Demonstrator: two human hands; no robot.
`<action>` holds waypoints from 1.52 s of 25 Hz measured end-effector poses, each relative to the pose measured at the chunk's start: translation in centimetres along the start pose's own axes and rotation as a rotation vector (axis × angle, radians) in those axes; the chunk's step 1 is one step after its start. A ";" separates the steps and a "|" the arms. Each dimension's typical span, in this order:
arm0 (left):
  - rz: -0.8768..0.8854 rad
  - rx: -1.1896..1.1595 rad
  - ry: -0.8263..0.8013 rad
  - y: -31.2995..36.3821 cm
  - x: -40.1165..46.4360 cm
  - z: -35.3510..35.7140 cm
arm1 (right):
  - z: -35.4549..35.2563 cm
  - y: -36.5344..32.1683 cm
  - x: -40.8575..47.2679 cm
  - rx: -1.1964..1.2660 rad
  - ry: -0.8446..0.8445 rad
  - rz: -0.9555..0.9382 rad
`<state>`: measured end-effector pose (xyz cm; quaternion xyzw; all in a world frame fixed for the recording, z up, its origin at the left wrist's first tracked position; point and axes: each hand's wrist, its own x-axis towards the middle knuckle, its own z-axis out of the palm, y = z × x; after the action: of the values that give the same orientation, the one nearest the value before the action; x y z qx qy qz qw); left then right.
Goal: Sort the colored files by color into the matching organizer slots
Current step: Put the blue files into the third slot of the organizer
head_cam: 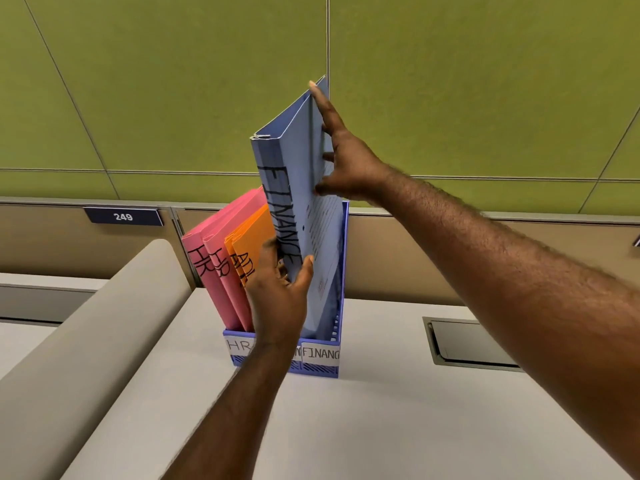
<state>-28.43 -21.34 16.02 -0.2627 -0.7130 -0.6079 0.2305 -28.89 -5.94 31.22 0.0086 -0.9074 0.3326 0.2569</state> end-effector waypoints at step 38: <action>-0.386 0.141 -0.274 -6.3 -8.9 4.8 | 9.7 9.2 -8.8 -0.021 -0.173 0.219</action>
<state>-25.88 -18.19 4.80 -0.1850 -0.8153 -0.5479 0.0292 -27.50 -6.06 15.28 -0.0646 -0.9251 0.3470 0.1398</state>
